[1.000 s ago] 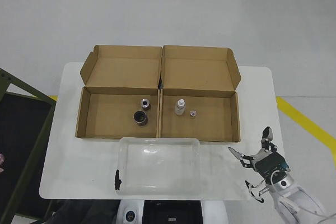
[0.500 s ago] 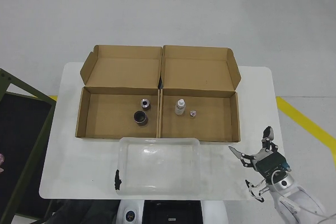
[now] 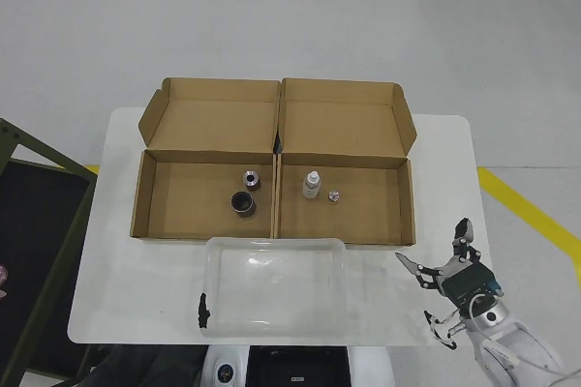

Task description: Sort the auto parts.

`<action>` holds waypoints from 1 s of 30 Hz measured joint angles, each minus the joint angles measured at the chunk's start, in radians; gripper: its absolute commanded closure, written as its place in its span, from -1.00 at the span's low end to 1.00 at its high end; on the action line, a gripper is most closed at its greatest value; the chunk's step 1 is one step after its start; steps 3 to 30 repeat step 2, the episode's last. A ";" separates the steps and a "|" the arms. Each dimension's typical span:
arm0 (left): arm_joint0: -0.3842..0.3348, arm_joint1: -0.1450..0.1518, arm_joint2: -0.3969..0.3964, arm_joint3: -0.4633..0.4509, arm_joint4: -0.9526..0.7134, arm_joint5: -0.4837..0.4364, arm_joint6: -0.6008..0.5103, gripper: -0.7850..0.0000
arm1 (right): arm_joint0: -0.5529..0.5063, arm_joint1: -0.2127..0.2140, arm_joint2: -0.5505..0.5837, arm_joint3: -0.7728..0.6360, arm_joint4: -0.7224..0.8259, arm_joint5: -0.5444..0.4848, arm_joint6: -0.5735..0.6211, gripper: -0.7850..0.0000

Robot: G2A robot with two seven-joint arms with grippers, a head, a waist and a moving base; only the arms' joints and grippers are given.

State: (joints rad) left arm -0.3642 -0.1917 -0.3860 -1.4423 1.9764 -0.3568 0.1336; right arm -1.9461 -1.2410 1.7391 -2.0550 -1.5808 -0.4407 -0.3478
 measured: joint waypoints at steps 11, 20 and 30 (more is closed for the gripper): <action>0.000 0.000 0.000 0.000 0.000 0.000 0.000 -1.00 | 0.000 0.000 0.000 0.000 0.000 0.000 0.000 -1.00; 0.000 0.000 0.000 0.000 0.000 0.000 0.000 -1.00 | 0.000 0.000 0.000 0.000 0.000 0.000 0.000 -1.00; 0.000 0.000 0.000 0.000 0.000 0.000 0.000 -1.00 | 0.000 0.000 0.000 0.000 0.000 0.000 0.000 -1.00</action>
